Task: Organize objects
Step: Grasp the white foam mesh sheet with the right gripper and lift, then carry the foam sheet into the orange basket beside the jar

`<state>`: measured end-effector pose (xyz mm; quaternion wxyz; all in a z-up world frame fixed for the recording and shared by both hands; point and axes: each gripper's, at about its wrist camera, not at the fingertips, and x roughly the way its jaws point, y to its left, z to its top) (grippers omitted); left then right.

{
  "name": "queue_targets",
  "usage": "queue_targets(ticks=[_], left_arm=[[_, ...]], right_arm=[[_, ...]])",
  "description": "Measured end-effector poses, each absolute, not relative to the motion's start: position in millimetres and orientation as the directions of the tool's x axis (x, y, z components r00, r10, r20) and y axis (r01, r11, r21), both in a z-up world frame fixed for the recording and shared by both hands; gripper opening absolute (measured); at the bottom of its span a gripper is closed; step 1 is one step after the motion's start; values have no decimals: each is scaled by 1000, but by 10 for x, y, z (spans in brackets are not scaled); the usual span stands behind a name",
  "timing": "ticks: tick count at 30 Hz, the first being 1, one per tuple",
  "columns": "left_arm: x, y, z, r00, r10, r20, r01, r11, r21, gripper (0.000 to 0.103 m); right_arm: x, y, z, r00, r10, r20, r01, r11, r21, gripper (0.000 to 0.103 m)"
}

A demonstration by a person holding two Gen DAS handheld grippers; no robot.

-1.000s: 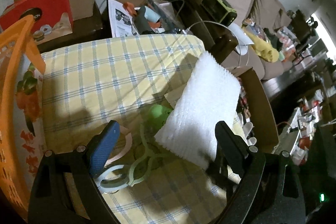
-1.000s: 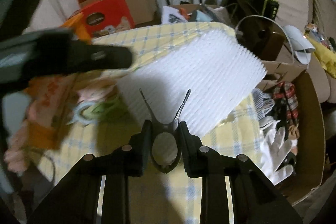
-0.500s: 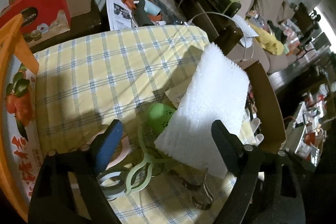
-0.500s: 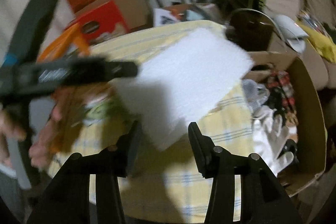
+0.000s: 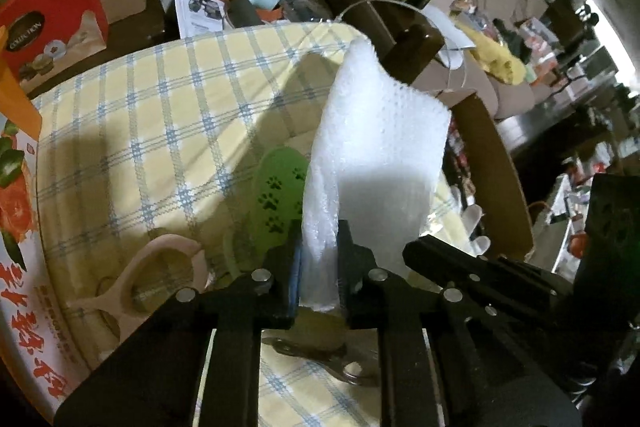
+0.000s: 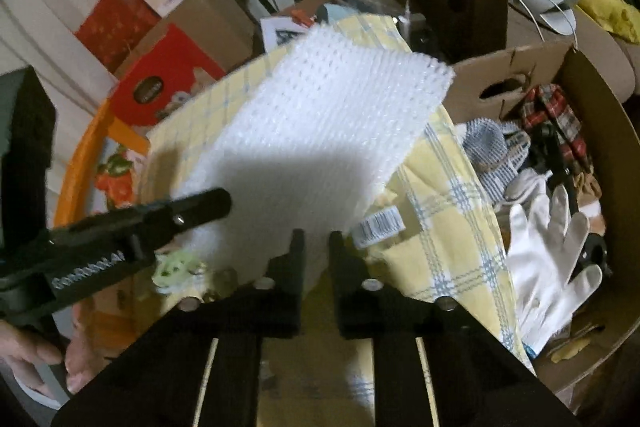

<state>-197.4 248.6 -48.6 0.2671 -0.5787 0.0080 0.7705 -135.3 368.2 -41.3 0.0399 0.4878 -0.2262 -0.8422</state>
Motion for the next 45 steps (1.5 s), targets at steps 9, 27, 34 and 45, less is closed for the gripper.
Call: queue_targets(ticks=[9, 27, 34, 45], left_arm=[[-1929, 2250, -37, -249, 520, -817, -393, -825, -405, 13], [-1780, 1223, 680, -289, 727, -623, -351, -686, -637, 13], [-1732, 765, 695, -306, 761, -572, -292, -646, -705, 13], [-1657, -29, 688, -386, 777, -497, -210, -599, -773, 13]], right_arm=[[-1330, 3612, -166, -552, -210, -807, -164, -921, 352, 40], [-1384, 3508, 29, -607, -648, -460, 52, -610, 791, 56], [-1455, 3153, 34, -532, -769, -354, 143, -494, 858, 57], [-1521, 2377, 88, -415, -846, -336, 224, -452, 863, 61]])
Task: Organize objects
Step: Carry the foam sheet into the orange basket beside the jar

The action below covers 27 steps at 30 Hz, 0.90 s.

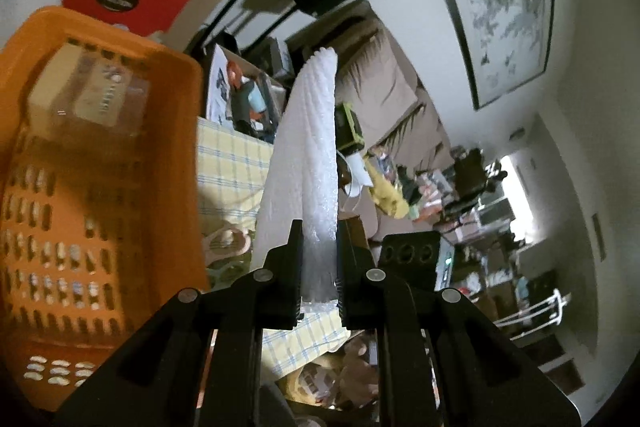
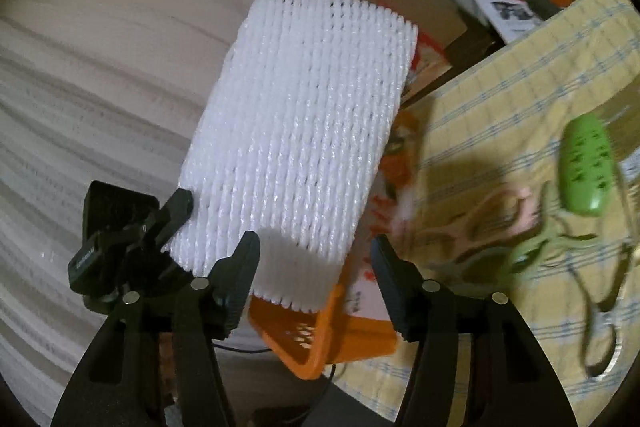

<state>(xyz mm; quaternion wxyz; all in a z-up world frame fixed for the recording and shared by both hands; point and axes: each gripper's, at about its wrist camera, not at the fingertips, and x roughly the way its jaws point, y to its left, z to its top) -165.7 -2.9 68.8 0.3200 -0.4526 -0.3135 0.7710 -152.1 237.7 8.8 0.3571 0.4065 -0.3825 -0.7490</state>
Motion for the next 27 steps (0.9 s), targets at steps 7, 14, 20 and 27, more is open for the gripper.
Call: queue_targets(ticks=[7, 14, 20, 27], left_arm=[[-1560, -580, 623, -436, 789, -434, -145, -537, -831, 13], [-1501, -953, 383, -456, 766, -453, -85, -544, -835, 13], [-1429, -1212, 102, -453, 719, -527, -29, -603, -797, 13], [-1391, -1299, -188, -424, 633, -647, 28, -705, -708, 13]], right_arm=[[-1572, 2033, 21, -373, -898, -232, 242, -336, 910, 70], [-1631, 1623, 59, -319, -912, -258, 277, -350, 895, 54], [-1535, 1304, 109, -295, -876, -382, 324, -468, 823, 30], [-1458, 1058, -9, -280, -801, -529, 345, -598, 723, 19]])
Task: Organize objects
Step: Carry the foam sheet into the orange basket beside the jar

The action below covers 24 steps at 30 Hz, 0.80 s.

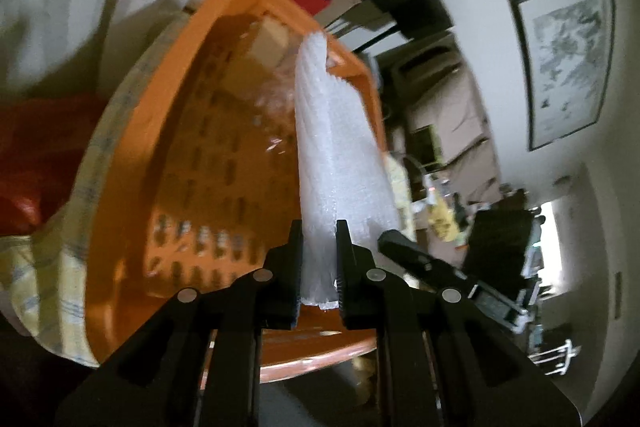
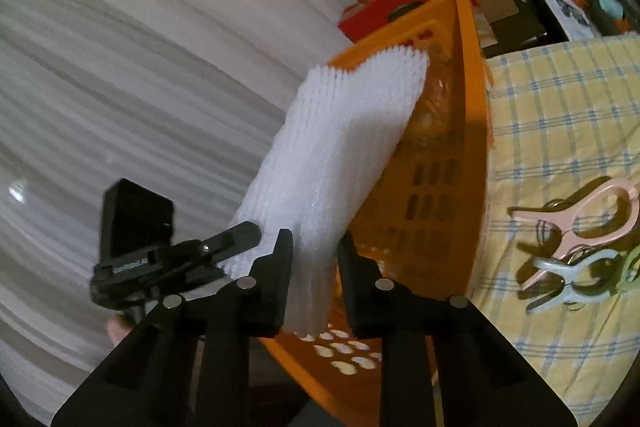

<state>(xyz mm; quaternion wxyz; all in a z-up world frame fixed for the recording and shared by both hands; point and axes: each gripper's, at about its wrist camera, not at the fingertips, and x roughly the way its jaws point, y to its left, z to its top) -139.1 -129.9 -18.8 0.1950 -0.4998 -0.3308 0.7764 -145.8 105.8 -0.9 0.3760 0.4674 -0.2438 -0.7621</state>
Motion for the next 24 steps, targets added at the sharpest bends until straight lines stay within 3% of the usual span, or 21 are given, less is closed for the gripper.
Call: queue_targets(ticks=[11, 19, 24], left_arm=[[-1176, -1046, -207, -380, 455, -805, -36, -877, -479, 13], [-1037, -1003, -197, -375, 391, -840, -45, -913, -405, 14], [-1039, -1044, -152, -378, 363, -852, -51, -927, -372, 23]], right_arm=[[-1309, 657, 18, -272, -647, -712, 443, -741, 505, 18], [-1293, 358, -44, -260, -561, -786, 474, -783, 402, 17], [-1367, 271, -99, -246, -524, -815, 470, -800, 373, 17]])
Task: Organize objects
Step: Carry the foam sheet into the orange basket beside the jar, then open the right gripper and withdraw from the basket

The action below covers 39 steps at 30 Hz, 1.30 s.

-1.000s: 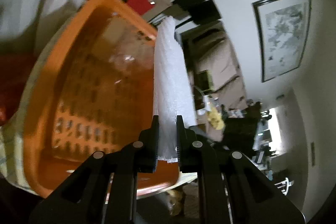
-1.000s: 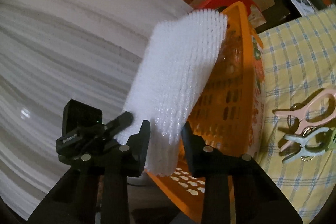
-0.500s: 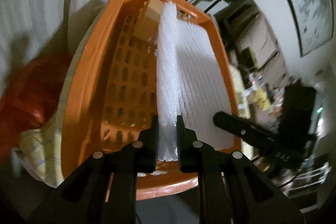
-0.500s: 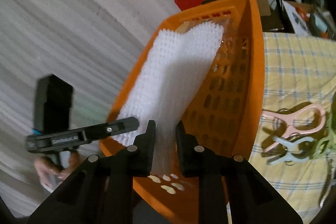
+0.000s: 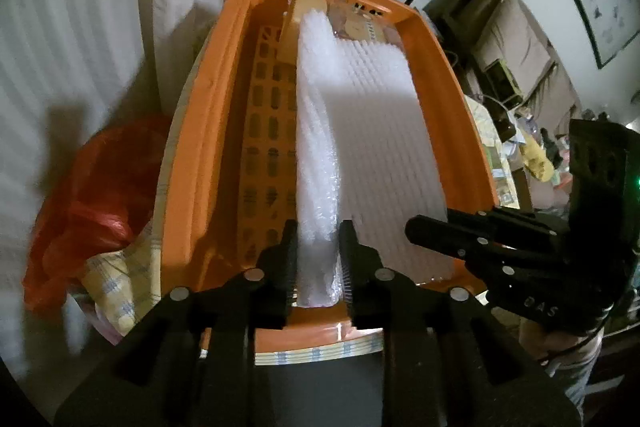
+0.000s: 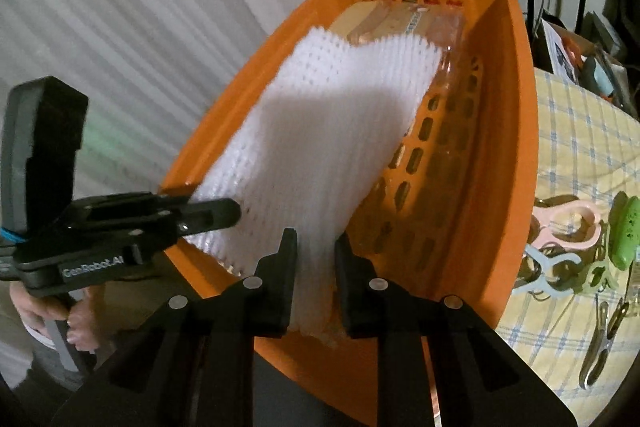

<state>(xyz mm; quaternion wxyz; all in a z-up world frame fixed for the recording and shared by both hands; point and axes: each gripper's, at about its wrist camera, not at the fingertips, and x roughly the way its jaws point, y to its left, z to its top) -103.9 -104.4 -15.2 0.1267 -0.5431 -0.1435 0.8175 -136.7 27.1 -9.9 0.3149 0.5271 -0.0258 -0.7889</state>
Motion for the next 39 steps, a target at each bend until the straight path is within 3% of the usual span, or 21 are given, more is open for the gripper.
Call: queue_targets(ticks=[4, 15, 20, 25, 39], left_arm=[[-1079, -1079, -151, -379, 343, -860, -34, -934, -357, 30], [-1239, -1101, -172, -389, 300, -871, -15, -947, -320, 30], [-1230, -1083, -165, -392, 295, -871, -24, -950, -311, 32], [-1221, -1046, -145, -393, 298, -870, -40, -950, -308, 47], [-1199, -1076, -48, -415, 290, -862, -33, -952, -305, 52]], right_arm=[[-1460, 254, -145, -221, -515, -828, 446, -808, 384, 17], [-1517, 161, -196, -208, -460, -863, 431, -835, 341, 16], [-1488, 164, -235, -190, -433, -881, 429, -844, 322, 23], [-1472, 144, -207, -184, -431, -883, 435, -842, 320, 34], [-1473, 214, -249, -163, -435, -885, 411, -846, 340, 31]])
